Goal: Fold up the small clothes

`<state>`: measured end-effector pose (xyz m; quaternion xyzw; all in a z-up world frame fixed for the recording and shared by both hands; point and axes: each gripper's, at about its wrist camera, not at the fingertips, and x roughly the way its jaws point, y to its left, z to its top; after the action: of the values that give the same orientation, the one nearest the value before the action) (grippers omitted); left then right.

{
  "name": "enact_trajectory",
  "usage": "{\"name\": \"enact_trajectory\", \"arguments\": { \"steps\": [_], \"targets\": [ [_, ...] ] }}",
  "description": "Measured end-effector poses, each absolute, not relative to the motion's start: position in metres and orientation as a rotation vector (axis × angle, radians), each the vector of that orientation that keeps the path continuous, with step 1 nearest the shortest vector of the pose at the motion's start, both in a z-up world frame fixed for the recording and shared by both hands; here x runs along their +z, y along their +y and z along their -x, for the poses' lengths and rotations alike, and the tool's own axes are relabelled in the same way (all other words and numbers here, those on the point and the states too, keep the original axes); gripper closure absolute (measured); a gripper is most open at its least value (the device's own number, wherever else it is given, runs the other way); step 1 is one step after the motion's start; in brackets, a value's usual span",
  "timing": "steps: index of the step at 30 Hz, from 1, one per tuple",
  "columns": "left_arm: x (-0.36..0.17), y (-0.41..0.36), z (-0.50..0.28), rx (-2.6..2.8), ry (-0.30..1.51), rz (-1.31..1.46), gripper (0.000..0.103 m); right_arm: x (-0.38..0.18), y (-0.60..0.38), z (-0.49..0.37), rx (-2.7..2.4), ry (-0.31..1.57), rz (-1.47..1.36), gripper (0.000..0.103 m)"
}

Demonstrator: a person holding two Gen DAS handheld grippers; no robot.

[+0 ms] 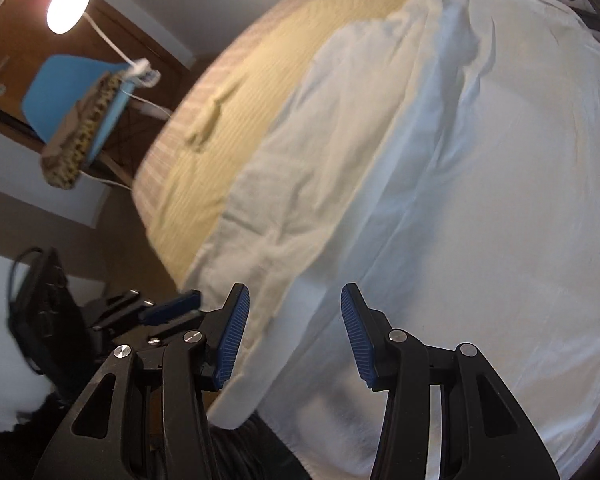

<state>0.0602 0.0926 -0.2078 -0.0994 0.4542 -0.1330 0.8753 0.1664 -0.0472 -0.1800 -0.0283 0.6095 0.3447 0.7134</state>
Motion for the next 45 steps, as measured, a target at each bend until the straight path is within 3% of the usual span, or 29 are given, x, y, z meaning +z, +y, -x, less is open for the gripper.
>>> {"name": "enact_trajectory", "arguments": {
  "steps": [2,4,10,14,19,22,24,27,28,31,36,40,42,45],
  "targets": [
    [-0.208,0.091,-0.064,-0.297,0.952,0.223,0.095,-0.186,-0.044,-0.165,0.768,1.374,0.061,0.064],
    [-0.208,0.093,-0.066,-0.306,0.951,0.247,0.098,-0.189,-0.042,-0.162,0.768,1.383,0.054,0.091],
    [-0.186,0.105,-0.059,-0.267,0.892,0.253,0.1,-0.182,-0.062,-0.163,0.872,1.334,-0.206,0.099],
    [-0.179,0.108,-0.052,-0.223,0.865,0.2,0.1,-0.187,-0.065,-0.159,0.835,1.344,-0.191,0.099],
    [-0.194,0.109,-0.047,-0.195,0.874,0.186,0.1,-0.192,-0.062,-0.148,0.803,1.357,-0.059,0.087],
    [-0.196,0.113,-0.045,-0.165,0.854,0.188,0.09,-0.17,-0.066,-0.138,0.803,1.31,0.003,0.084],
    [-0.198,0.116,-0.045,-0.153,0.834,0.207,0.077,-0.146,-0.071,-0.131,0.812,1.258,0.055,0.084],
    [-0.202,0.128,-0.044,-0.148,0.828,0.283,0.066,-0.109,-0.067,-0.126,0.805,1.187,0.101,0.083],
    [-0.205,0.131,-0.044,-0.156,0.829,0.305,0.066,-0.099,-0.068,-0.128,0.803,1.174,0.094,0.078],
    [-0.209,0.131,-0.045,-0.177,0.842,0.307,0.066,-0.071,-0.053,-0.141,0.799,1.138,0.054,0.064],
    [-0.212,0.13,-0.043,-0.218,0.85,0.325,0.066,-0.052,-0.005,-0.172,0.784,1.083,0.093,0.064],
    [-0.214,0.132,-0.044,-0.233,0.843,0.336,0.066,-0.069,0.028,-0.209,0.733,1.105,0.102,0.064],
    [-0.215,0.133,-0.046,-0.242,0.843,0.346,0.079,-0.087,0.041,-0.231,0.692,1.132,0.079,0.064],
    [-0.217,0.134,-0.047,-0.259,0.845,0.356,0.088,-0.112,0.057,-0.258,0.611,1.142,0.129,0.064]
  ]
}}
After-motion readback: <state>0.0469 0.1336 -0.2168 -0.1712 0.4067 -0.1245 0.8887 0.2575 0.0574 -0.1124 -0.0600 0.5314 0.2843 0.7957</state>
